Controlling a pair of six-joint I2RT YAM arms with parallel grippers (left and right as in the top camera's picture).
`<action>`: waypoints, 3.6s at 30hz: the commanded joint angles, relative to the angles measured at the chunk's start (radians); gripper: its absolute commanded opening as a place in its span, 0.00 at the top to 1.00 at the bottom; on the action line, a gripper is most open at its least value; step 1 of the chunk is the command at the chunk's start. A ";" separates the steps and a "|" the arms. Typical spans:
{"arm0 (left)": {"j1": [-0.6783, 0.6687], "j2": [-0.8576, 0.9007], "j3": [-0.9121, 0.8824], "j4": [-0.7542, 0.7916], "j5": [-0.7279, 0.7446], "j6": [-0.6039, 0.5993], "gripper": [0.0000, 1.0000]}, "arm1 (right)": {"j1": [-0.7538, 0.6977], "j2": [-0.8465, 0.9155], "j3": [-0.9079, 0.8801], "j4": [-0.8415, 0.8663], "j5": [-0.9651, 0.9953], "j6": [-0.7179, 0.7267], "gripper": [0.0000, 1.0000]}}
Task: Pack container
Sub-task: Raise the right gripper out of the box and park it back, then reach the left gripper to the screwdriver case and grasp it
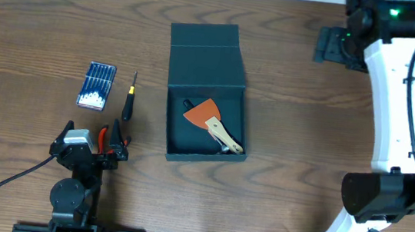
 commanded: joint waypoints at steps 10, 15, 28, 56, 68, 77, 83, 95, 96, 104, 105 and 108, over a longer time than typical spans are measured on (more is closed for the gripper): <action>0.005 -0.006 -0.011 0.016 0.014 0.014 0.02 | -0.026 -0.003 0.013 0.003 0.014 0.024 0.01; 0.005 0.005 0.035 0.011 0.126 0.014 0.02 | -0.026 -0.003 0.013 0.003 0.014 0.024 0.01; 0.005 0.762 0.761 -0.533 0.062 0.239 0.02 | -0.026 -0.003 0.013 0.003 0.014 0.024 0.01; 0.131 1.545 1.202 -0.737 -0.033 0.384 0.02 | -0.026 -0.003 0.013 0.003 0.014 0.025 0.01; 0.147 1.759 1.227 -0.650 0.021 0.440 0.02 | -0.026 -0.003 0.013 0.003 0.014 0.024 0.01; 0.192 1.852 1.227 -0.579 0.096 0.460 0.02 | -0.026 -0.003 0.013 0.003 0.014 0.025 0.01; 0.192 1.919 1.227 -0.551 0.096 0.477 0.02 | -0.026 -0.003 0.013 0.003 0.014 0.024 0.01; 0.192 1.987 1.227 -0.499 0.096 0.477 0.02 | -0.026 -0.003 0.013 0.003 0.014 0.024 0.01; 0.192 1.988 1.227 -0.499 0.096 0.477 0.02 | -0.026 -0.003 0.013 0.003 0.014 0.025 0.01; 0.192 1.988 1.227 -0.512 0.096 0.477 0.13 | -0.026 -0.003 0.013 0.003 0.014 0.024 0.01; 0.192 1.988 1.227 -0.515 0.096 0.477 0.17 | -0.026 -0.003 0.013 0.003 0.014 0.024 0.01; 0.192 1.988 1.227 -0.522 0.096 0.477 0.20 | -0.026 -0.003 0.013 0.003 0.014 0.024 0.01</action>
